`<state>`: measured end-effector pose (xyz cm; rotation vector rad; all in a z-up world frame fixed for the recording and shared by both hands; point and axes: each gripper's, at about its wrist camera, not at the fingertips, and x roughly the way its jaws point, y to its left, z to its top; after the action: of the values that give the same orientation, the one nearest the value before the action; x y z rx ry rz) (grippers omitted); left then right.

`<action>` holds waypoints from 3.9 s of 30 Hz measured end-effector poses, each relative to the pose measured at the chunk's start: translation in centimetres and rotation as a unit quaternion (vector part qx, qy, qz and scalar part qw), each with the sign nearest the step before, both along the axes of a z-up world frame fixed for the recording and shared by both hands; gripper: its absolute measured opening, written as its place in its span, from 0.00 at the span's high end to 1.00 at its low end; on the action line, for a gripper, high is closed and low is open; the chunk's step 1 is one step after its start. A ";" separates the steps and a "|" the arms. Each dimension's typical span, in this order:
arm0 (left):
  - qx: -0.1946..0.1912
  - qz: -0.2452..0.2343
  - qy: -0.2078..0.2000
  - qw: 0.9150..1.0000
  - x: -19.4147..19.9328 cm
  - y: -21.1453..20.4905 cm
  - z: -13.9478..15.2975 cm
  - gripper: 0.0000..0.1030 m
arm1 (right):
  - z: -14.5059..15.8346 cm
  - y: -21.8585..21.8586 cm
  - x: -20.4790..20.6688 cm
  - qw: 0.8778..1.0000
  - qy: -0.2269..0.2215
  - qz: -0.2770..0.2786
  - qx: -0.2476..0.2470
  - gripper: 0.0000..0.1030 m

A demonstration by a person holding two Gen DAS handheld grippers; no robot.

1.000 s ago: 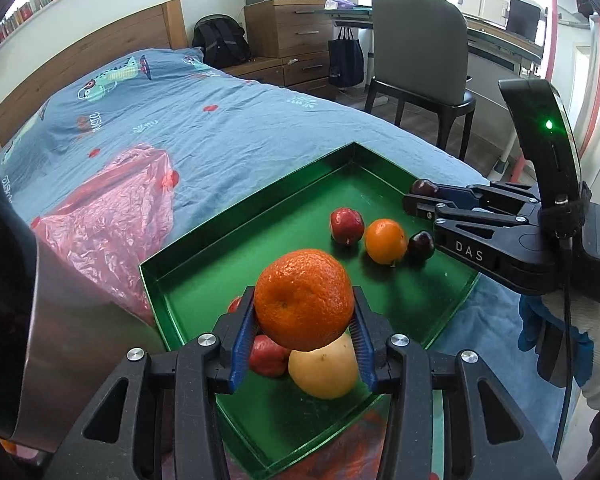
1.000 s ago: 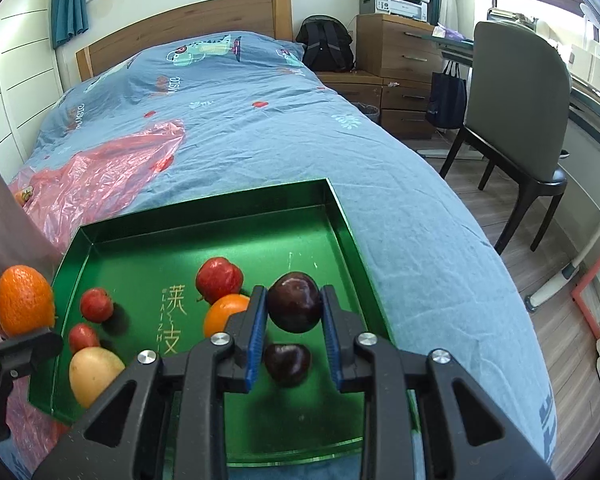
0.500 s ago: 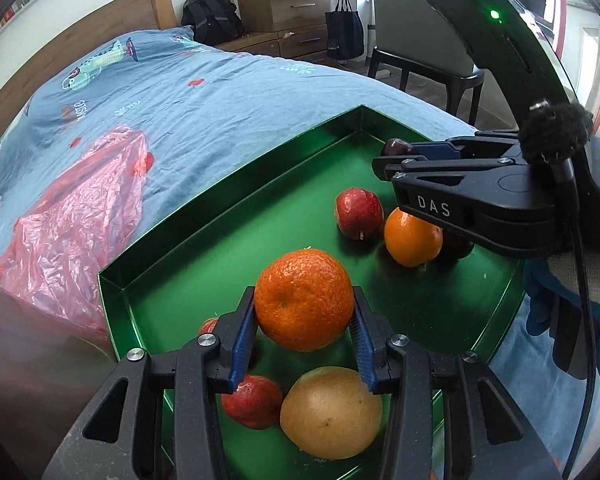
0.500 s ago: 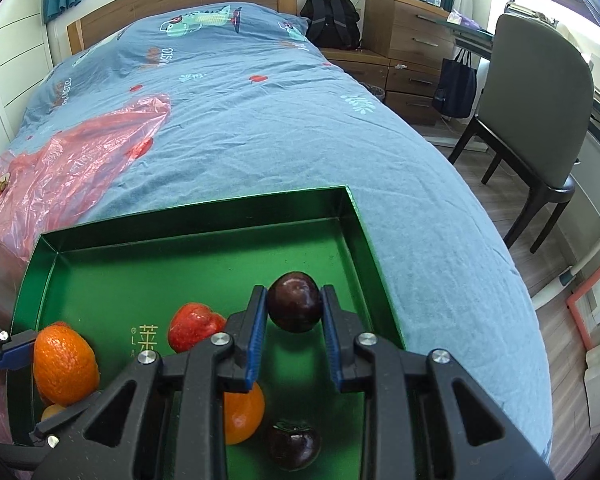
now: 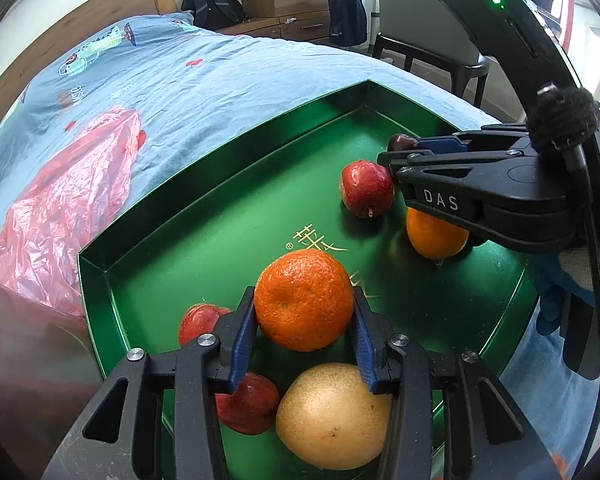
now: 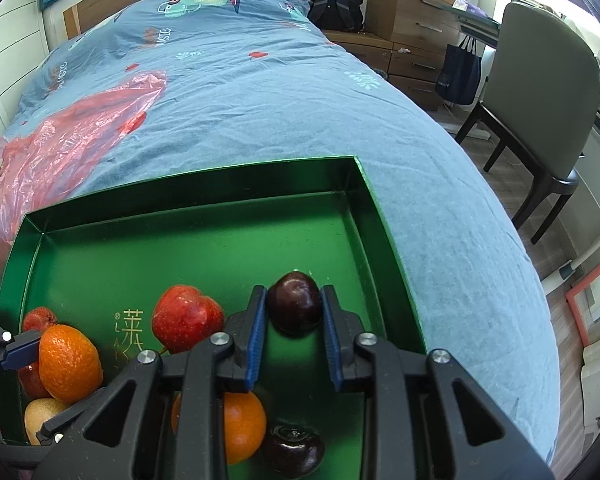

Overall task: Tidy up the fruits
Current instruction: 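Open the left tool on the orange while the right tool releases the plum in the tray, then withdraw both tools from the tray toward the last two oranges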

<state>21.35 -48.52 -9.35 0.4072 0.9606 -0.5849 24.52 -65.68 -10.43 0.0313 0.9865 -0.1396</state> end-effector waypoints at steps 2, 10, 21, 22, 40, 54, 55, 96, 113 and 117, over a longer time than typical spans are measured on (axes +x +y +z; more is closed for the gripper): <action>0.002 -0.003 0.000 1.000 -0.1 -0.1 -0.1 0.63 | 0.0 0.0 0.0 1.000 0.000 0.000 0.001 1.00; 0.007 -0.007 0.001 1.000 -0.1 -0.3 -0.3 0.62 | 0.0 -0.3 -0.2 1.000 -0.001 -0.009 0.002 1.00; 0.009 -0.008 -0.020 1.000 -0.6 0.2 1.2 0.57 | 1.0 -0.1 -1.5 1.000 -0.020 -0.015 0.000 0.43; 0.006 -0.008 -0.022 1.000 -0.7 0.2 1.6 0.54 | 1.2 0.0 -1.7 1.000 -0.022 -0.015 -0.001 0.41; -0.033 -0.020 -0.058 0.998 -7.8 4.9 8.2 0.46 | 6.9 3.3 -10.0 0.997 -0.074 -0.009 0.002 0.35; -0.053 0.041 -0.116 0.991 -13.8 13.5 12.9 0.41 | 9.9 11.6 -18.9 0.994 -0.095 0.041 0.041 0.30; -0.055 0.048 -0.119 0.990 -14.0 14.2 13.1 0.41 | 10.0 12.4 -19.5 0.993 -0.095 0.047 0.043 0.30; -0.020 0.280 -0.191 0.941 -19.6 39.4 14.6 0.36 | 11.0 28.4 -28.1 0.981 -0.094 0.155 0.064 0.26; 0.016 0.360 -0.204 0.910 -18.9 50.1 13.2 0.36 | 10.0 32.8 -26.4 0.977 -0.075 0.189 0.063 0.25; 0.011 0.384 -0.202 0.901 -18.4 52.7 13.0 0.36 | 9.5 34.2 -25.8 0.975 -0.068 0.201 0.064 0.25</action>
<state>2.95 4.21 3.65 0.1298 0.6468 0.2317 -1.30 -31.50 -0.90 -0.0411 0.8449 0.2939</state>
